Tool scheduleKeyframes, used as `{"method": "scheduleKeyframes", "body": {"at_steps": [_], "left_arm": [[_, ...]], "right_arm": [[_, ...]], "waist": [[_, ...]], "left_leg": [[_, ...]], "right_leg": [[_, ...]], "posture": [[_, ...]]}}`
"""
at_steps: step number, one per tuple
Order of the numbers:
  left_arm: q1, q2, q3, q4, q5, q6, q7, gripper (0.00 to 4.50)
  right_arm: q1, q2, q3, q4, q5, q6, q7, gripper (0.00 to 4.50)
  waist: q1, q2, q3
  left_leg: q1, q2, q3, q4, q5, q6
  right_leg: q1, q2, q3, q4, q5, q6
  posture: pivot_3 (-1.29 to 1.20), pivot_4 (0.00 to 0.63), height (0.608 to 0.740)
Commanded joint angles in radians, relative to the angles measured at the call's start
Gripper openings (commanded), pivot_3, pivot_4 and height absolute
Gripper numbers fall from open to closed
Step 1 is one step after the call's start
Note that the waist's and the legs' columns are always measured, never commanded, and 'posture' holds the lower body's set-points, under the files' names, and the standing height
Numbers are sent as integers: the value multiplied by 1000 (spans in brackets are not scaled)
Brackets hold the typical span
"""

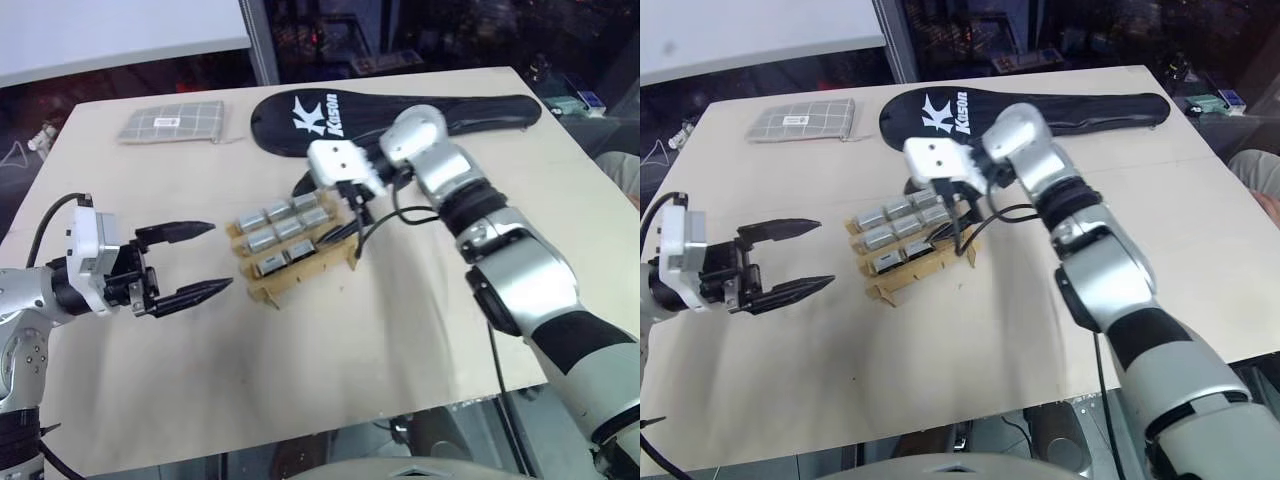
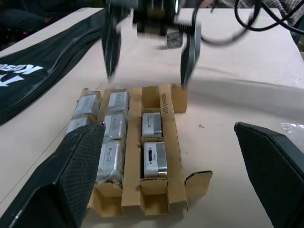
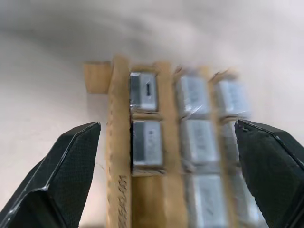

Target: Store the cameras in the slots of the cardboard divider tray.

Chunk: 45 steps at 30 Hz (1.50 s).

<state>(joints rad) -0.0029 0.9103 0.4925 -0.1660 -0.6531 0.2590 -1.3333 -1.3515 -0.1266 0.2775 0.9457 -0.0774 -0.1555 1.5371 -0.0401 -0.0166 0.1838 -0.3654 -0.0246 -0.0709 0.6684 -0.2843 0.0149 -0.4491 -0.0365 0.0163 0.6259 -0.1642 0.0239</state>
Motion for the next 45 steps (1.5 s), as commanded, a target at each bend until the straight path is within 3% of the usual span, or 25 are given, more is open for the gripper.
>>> {"method": "scheduleKeyframes", "body": {"at_steps": [1,8,14,22,34,36,41,43,45], "left_arm": [[-29,-7,-32,-22,-12,-7,3,4500],[-107,-19,-106,6,-11,-6,-8,4500],[-183,-31,-167,53,-7,-10,-31,4500],[-240,-29,-203,111,8,-25,-67,4500],[-238,-23,-197,112,11,-25,-72,4500],[-234,-22,-193,110,10,-23,-70,4500],[-224,-18,-184,106,9,-21,-67,4500],[-222,-16,-181,107,12,-23,-65,4500],[-220,-15,-177,105,11,-23,-64,4500]], "right_arm": [[106,-133,-58,-244,76,160,36,4487],[378,-418,-232,-613,150,462,-161,4487],[623,-578,-355,-678,121,550,-397,4487],[727,-518,-399,-715,166,674,-634,4487],[716,-482,-364,-664,217,698,-692,4487],[702,-477,-359,-647,220,700,-695,4086],[657,-476,-332,-562,204,664,-694,1883],[640,-475,-319,-527,198,637,-691,1445],[630,-475,-314,-503,198,621,-690,664]], "waist": [[2,0,0],[9,0,0],[0,0,0],[-6,0,0],[0,0,0],[0,0,0],[-3,0,0],[-1,0,0],[-1,0,0]], "left_leg": [[0,0,-1,0,0,0],[-2,-1,-1,0,-1,2],[0,0,9,1,-2,4],[4,2,15,1,-2,4],[2,2,14,1,-2,5],[2,2,14,1,-2,5],[2,2,14,1,-2,5],[2,2,14,1,-2,5],[2,2,14,1,-2,5]], "right_leg": [[0,0,0,0,0,0],[0,-1,-2,0,0,0],[0,1,2,0,0,0],[1,5,7,1,0,1],[1,3,6,0,0,1],[1,3,6,0,0,1],[1,3,7,0,0,1],[1,4,6,0,0,1],[1,3,6,0,0,1]], "posture": [[0,150,740],[0,150,740],[0,150,740],[0,150,740],[0,150,740],[0,150,740],[0,150,740],[0,150,740],[0,150,740]]}}
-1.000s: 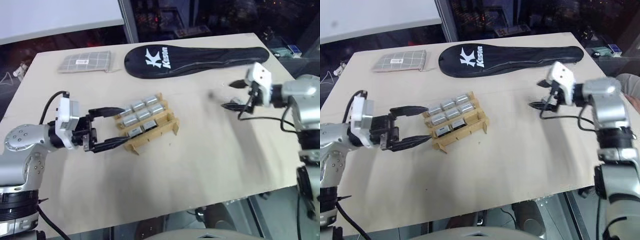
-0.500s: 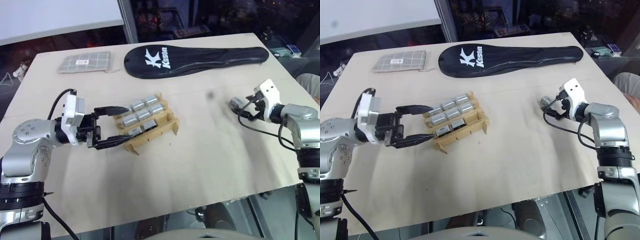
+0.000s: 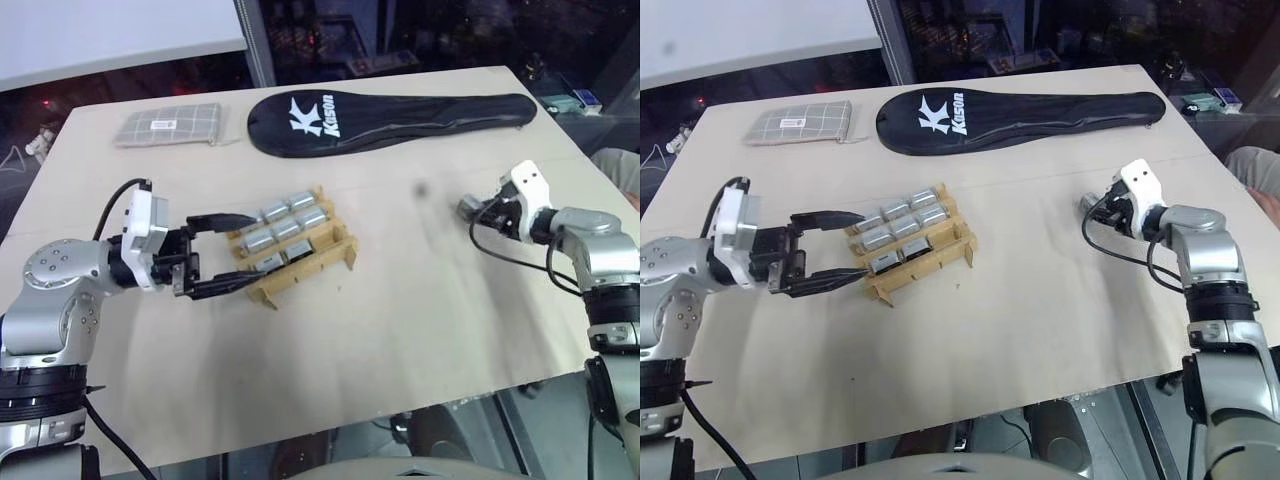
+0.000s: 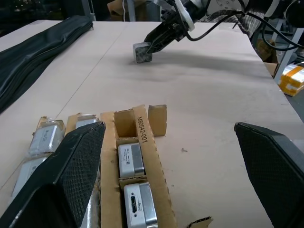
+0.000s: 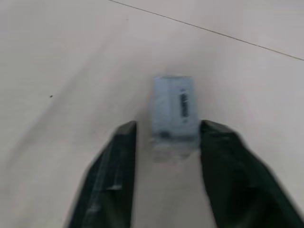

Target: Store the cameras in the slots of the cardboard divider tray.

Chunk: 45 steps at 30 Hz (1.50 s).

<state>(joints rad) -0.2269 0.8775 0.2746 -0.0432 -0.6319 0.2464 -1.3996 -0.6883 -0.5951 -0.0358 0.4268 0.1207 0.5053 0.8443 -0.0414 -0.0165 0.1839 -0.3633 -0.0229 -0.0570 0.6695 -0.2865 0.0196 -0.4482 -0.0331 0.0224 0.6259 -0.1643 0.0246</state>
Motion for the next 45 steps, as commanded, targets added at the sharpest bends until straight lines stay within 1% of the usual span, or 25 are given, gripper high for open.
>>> {"method": "scheduleKeyframes", "body": {"at_steps": [1,6,9,12,14,16,19,21,24,27,31,37,40,45], "left_arm": [[5,18,42,-19,-10,-10,3,4500],[12,23,51,-22,-10,-9,5,4500],[19,26,60,-25,-11,-9,6,4500],[27,26,69,-31,-10,-9,11,4500],[40,31,81,-40,-15,-5,13,4500],[56,36,96,-45,-17,-4,13,4500],[68,36,105,-49,-14,-7,19,4500],[77,31,112,-63,-17,-4,29,4500],[96,28,124,-83,-22,-1,43,4500],[134,23,144,-119,-30,8,60,4500],[177,19,168,-162,-44,18,84,4500],[220,21,199,-190,-57,24,106,4500],[227,23,205,-200,-62,28,111,4500],[242,22,216,-214,-64,31,120,4500]], "right_arm": [[-36,-7,0,25,1,-48,3,672],[-55,-12,7,19,16,-66,29,672],[-93,-11,20,-12,34,-84,81,672],[-142,4,52,-16,42,-167,168,672],[-170,16,93,-9,52,-267,288,672],[-205,44,124,14,73,-357,404,672],[-279,109,175,87,73,-444,514,672],[-347,172,231,145,56,-494,593,672],[-424,257,264,221,60,-524,666,672],[-494,336,305,328,27,-613,725,672],[-556,376,341,462,-30,-738,763,672],[-636,426,368,679,-116,-912,748,672],[-666,435,366,759,-154,-960,736,672],[-700,454,358,827,-207,-981,696,672]], "waist": [[0,0,0],[-1,0,0],[-2,0,0],[-3,0,0],[-3,0,0],[-3,0,0],[-2,0,0],[-3,0,0],[-3,0,0],[-2,1,0],[4,0,0],[-2,1,0],[-3,1,0],[-4,1,0]], "left_leg": [[0,0,0,0,0,0],[0,0,0,0,0,0],[0,0,0,0,0,0],[0,0,0,0,0,0],[0,1,0,0,0,0],[0,1,0,0,0,0],[0,2,-1,0,0,0],[0,1,-1,0,0,0],[0,2,-3,0,0,0],[0,2,-6,0,0,-1],[-1,0,-9,-1,0,-2],[-1,-1,-9,-1,2,-5],[-1,0,-9,-1,2,-4],[0,0,-9,-1,2,-4]], "right_leg": [[0,0,0,0,0,0],[0,0,0,0,0,0],[0,0,0,0,0,0],[0,0,0,0,0,0],[0,0,0,0,0,0],[0,1,0,0,0,0],[0,1,-1,0,0,0],[0,0,-1,0,0,0],[-1,0,-1,1,0,0],[-1,-1,-2,0,0,-1],[-1,-3,-3,0,0,-1],[-1,-3,-3,0,0,-1],[-1,-1,-3,0,0,-1],[-1,-1,-3,0,0,-1]], "posture": [[0,150,740],[0,150,740],[0,150,740],[0,150,740],[0,150,740],[0,150,740],[0,150,740],[0,150,740],[0,150,740],[0,150,740],[0,150,740],[0,150,740],[0,150,740],[0,150,740]]}}
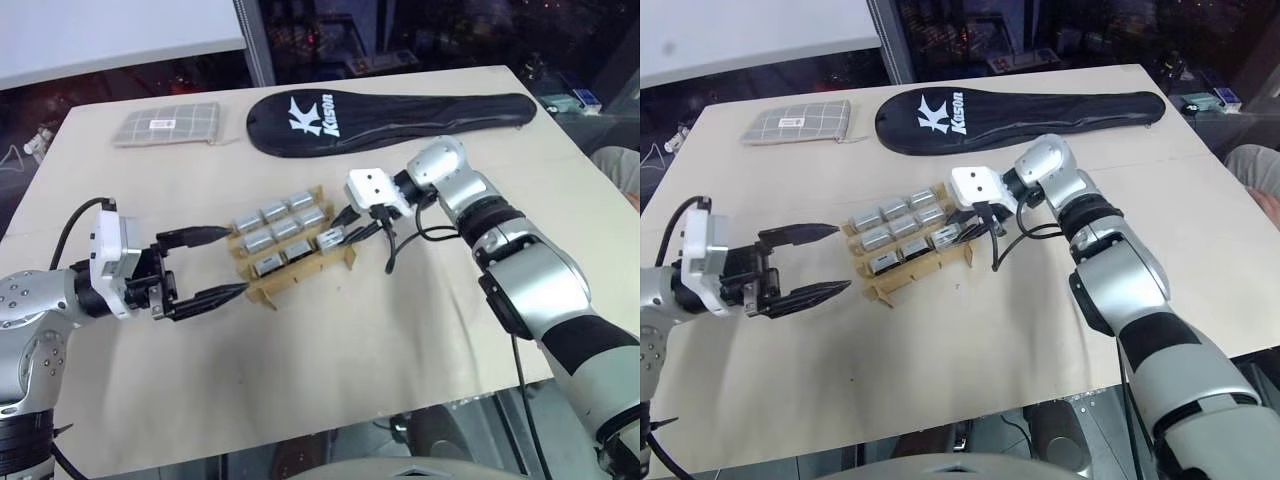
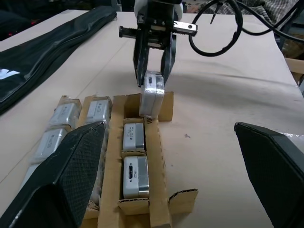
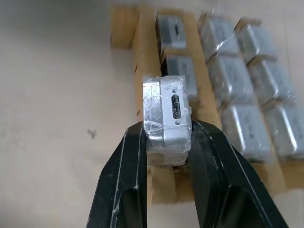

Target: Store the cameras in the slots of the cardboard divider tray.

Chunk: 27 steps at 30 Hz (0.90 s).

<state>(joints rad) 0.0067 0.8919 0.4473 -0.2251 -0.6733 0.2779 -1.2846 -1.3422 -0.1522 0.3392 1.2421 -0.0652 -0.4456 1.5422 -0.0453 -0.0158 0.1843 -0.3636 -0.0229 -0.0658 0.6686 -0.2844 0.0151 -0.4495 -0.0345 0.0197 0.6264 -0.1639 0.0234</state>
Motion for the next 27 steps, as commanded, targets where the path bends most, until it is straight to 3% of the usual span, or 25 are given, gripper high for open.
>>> {"method": "scheduleKeyframes", "body": {"at_steps": [1,13,23,24,25,27], "left_arm": [[11,7,45,-34,-24,-1,6,4500],[18,7,49,-36,-25,-3,15,4500],[3,16,43,-22,-26,-3,10,4500],[3,16,44,-22,-26,-2,10,4500],[2,15,44,-21,-26,-2,9,4500],[2,14,43,-22,-25,-2,10,4500]], "right_arm": [[-51,16,-20,18,-28,-32,-12,672],[-53,15,-21,55,-112,-76,-137,672],[-53,29,-30,67,-136,-58,-144,672],[-54,28,-29,68,-140,-46,-140,1682],[-53,30,-35,65,-135,-56,-141,1872],[-54,31,-58,62,-119,-57,-141,2890]], "waist": [[-1,0,0],[1,0,0],[2,0,0],[2,0,0],[2,0,0],[1,0,0]], "left_leg": [[0,0,0,0,0,0],[0,0,0,0,0,0],[0,0,0,0,0,0],[0,0,0,0,0,0],[0,0,0,0,0,0],[0,0,0,0,0,0]], "right_leg": [[0,0,0,0,0,0],[0,0,0,0,0,0],[0,0,0,0,0,0],[0,0,0,0,0,0],[0,0,0,0,0,0],[0,0,0,0,0,0]], "posture": [[0,150,740],[0,150,740],[0,150,740],[0,150,740],[0,150,740],[0,150,740]]}}
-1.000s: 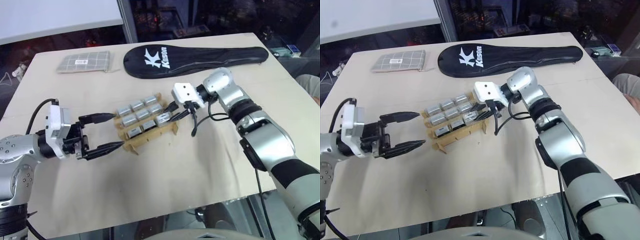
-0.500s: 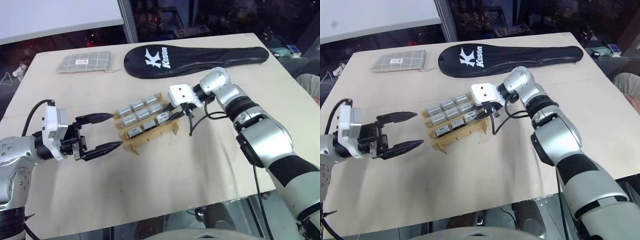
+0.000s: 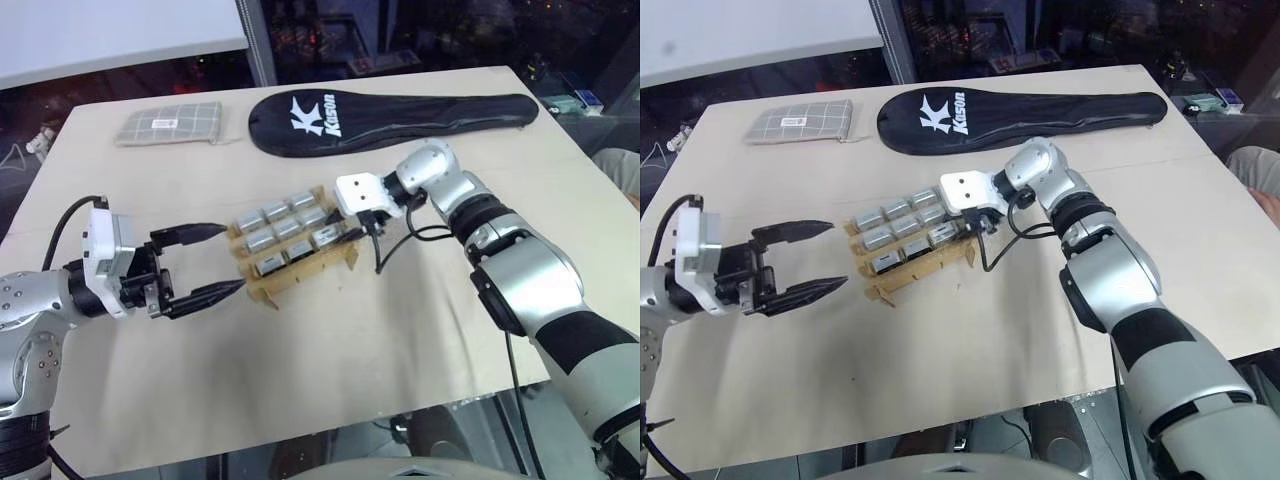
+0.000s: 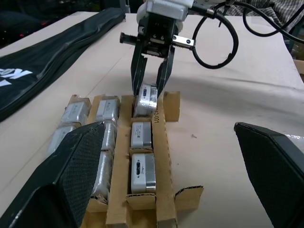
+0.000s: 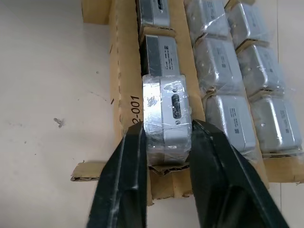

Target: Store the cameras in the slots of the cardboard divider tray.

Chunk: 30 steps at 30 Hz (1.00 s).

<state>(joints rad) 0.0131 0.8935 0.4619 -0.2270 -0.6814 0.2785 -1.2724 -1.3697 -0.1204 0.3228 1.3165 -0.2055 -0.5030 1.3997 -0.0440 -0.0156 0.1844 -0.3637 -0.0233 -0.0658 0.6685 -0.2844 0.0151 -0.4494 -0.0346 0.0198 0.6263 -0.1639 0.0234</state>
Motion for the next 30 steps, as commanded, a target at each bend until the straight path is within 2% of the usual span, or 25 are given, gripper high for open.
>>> {"method": "scheduleKeyframes", "body": {"at_steps": [1,2,3,9,12,16,21,26,30], "left_arm": [[-5,11,28,-20,-17,-2,-2,4500],[-5,10,27,-20,-17,-2,-1,4500],[-5,10,25,-21,-17,-2,-1,4500],[-7,8,16,-24,-21,2,-1,4500],[8,-7,26,-37,-25,-4,13,4500],[52,-40,57,-58,-33,-8,42,4500],[166,-110,64,-134,-38,-10,97,4500],[270,-205,3,-226,-33,-18,141,4500],[336,-334,-61,-244,116,-128,272,4500]], "right_arm": [[-30,-2,-48,-13,23,10,2,3461],[-32,-4,-55,-15,25,9,5,3685],[-36,-7,-66,-18,32,10,15,4140],[-31,-45,-175,-65,143,45,131,4140],[32,-94,-213,-154,241,113,201,4140],[271,-259,-177,-520,464,371,215,4140],[652,-460,-299,-944,641,686,165,4140],[978,-560,-432,-1137,695,734,54,4140],[1225,-557,-554,-1218,710,700,-60,4140]], "waist": [[-1,0,0],[-1,0,0],[-1,0,0],[0,0,0],[0,0,0],[13,-1,-1],[18,0,0],[15,0,0],[13,0,-1]], "left_leg": [[0,0,0,0,0,0],[0,0,0,0,0,0],[0,0,0,0,0,0],[0,0,0,0,-1,1],[0,0,0,0,-1,2],[-1,0,-4,0,-2,3],[-4,-1,-4,-1,-2,4],[0,0,2,0,-3,4],[4,2,8,2,-2,5]], "right_leg": [[0,0,0,0,0,0],[0,0,0,0,0,0],[0,0,0,0,0,0],[0,0,0,0,0,0],[0,0,0,0,0,0],[1,-3,-3,-1,0,0],[0,-6,-3,-3,0,0],[2,-3,-1,-2,-1,1],[6,1,2,-1,-3,5]], "posture": [[0,150,740],[0,150,740],[0,150,740],[0,150,740],[0,150,740],[0,150,740],[0,150,740],[0,150,740],[0,150,740]]}}
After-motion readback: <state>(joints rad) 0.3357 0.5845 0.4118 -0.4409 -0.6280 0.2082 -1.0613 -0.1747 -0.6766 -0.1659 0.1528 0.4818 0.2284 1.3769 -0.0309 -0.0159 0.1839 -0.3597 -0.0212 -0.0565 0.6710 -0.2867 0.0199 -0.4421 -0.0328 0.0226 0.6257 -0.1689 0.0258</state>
